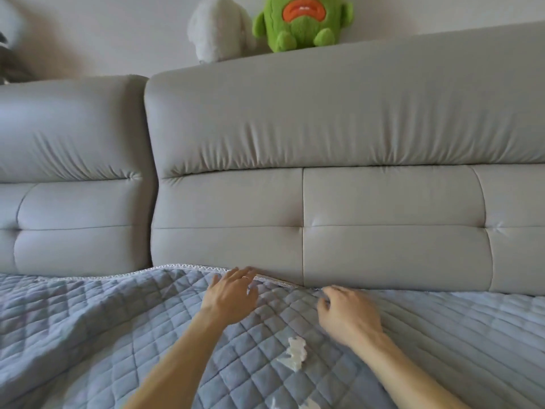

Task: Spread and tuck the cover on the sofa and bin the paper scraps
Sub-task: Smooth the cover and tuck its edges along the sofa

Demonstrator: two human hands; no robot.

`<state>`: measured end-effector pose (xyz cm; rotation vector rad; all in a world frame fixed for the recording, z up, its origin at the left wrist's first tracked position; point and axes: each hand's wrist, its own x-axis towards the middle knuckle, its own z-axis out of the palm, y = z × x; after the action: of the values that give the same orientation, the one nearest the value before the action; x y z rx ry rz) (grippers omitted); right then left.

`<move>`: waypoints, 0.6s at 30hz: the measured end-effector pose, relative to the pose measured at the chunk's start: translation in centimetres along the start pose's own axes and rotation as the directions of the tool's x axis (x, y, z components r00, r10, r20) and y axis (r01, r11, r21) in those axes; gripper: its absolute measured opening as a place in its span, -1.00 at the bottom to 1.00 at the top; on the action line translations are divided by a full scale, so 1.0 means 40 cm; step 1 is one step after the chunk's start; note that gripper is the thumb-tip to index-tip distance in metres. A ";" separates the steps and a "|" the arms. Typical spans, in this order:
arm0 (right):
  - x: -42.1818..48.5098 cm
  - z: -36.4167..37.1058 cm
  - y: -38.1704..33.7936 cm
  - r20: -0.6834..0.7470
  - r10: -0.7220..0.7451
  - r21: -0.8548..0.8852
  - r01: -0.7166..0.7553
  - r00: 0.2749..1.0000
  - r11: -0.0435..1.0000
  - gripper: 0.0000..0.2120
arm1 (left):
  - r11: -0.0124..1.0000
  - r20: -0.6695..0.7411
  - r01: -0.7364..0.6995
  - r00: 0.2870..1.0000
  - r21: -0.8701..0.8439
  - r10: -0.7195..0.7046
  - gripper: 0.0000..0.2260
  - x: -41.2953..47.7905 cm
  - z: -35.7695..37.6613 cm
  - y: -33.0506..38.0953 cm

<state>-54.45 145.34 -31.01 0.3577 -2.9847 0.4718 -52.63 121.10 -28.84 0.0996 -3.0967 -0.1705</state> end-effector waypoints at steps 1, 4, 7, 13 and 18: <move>-0.003 0.005 -0.055 0.023 -0.073 0.108 0.070 0.997 0.992 -0.63 | 0.999 0.068 0.015 0.998 0.052 -0.018 -0.51 -0.011 -0.002 -0.033; 0.013 0.042 -0.218 0.156 -0.249 0.222 0.211 0.956 0.952 -0.55 | 0.995 0.111 0.040 0.992 0.096 -0.050 -0.49 -0.071 0.029 -0.091; 0.031 0.084 -0.267 0.266 -0.244 0.128 0.216 0.933 0.968 -0.47 | 0.997 0.144 0.078 0.987 -0.005 -0.077 -0.51 -0.073 0.045 -0.081; 0.074 0.088 -0.312 0.266 -0.169 -0.018 0.180 0.949 0.983 -0.36 | 0.990 0.159 0.139 0.977 0.015 -0.139 -0.48 0.002 -0.001 -0.096; 0.107 0.096 -0.313 0.294 -0.127 -0.084 0.158 0.947 0.984 -0.40 | 0.994 0.121 0.111 0.986 0.016 -0.112 -0.53 0.019 0.018 -0.089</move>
<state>-55.76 131.62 -30.39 0.6815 -3.2126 0.2641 -53.18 117.61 -29.91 0.2739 -3.2154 -0.1724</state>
